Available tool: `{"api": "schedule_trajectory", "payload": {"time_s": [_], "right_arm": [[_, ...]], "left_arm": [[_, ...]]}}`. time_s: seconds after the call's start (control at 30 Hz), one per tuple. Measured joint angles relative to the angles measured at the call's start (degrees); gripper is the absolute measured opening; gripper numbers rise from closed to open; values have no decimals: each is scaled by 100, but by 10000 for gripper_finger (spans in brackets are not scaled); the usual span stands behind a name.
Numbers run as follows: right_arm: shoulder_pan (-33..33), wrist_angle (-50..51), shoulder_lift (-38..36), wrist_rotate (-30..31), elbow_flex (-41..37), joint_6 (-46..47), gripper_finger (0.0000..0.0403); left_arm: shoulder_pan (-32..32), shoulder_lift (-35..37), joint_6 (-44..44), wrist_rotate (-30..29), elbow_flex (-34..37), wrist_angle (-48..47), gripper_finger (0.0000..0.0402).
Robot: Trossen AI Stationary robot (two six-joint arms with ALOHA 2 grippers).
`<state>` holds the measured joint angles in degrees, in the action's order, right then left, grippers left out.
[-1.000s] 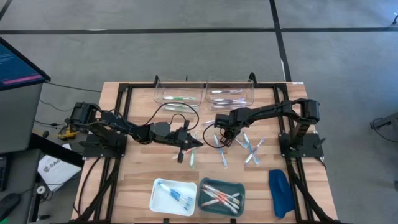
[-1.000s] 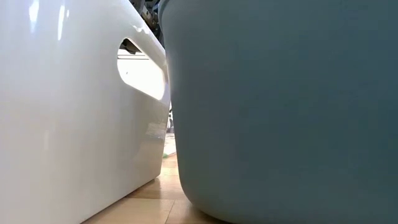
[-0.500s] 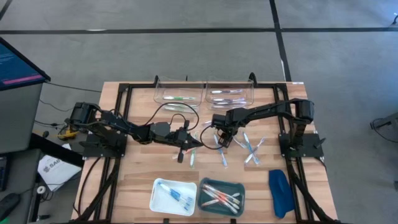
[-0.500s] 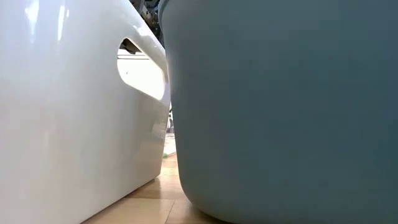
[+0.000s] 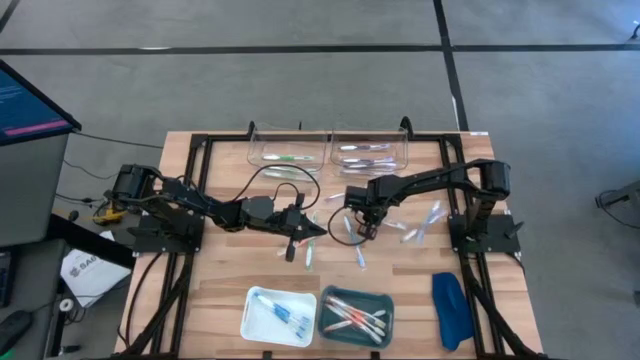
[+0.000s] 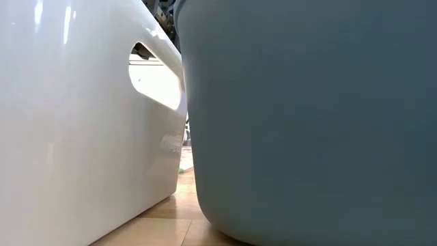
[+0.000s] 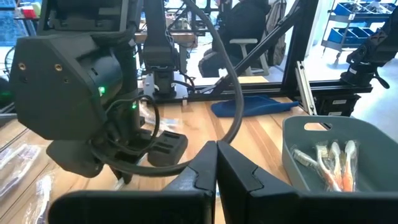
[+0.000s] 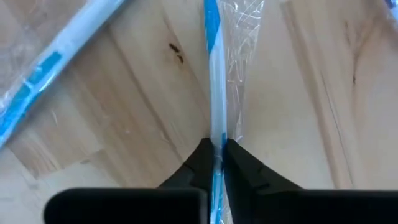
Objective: Pick & Place Toothbrushes
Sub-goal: Put the blue toothbrush into the white bin
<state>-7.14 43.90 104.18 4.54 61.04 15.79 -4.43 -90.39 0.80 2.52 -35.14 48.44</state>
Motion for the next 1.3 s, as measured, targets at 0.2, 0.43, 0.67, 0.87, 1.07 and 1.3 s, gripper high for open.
{"api": "schedule_trajectory", "payload": {"time_s": [0.2, 0.43, 0.67, 0.87, 1.07, 1.3], "right_arm": [[55, -12, -11, -13, 25, -285, 7], [187, 117, -22, -9, 269, -226, 5], [517, 186, -28, -20, 624, -234, 5], [802, 294, -32, -11, 914, -273, 5], [997, 302, -33, 4, 1128, -241, 5], [1132, 293, 9, 46, 1371, -81, 5]], "left_arm": [[0, 0, 0, -129, 0, -42, 2], [0, 0, -2, -448, 0, -208, 2], [37, 0, 28, -494, 0, -586, 2], [181, 0, 119, -466, 0, -1236, 2], [262, 0, 287, -466, 0, -1551, 40], [177, 0, 345, -468, -99, -1559, 130]]}}
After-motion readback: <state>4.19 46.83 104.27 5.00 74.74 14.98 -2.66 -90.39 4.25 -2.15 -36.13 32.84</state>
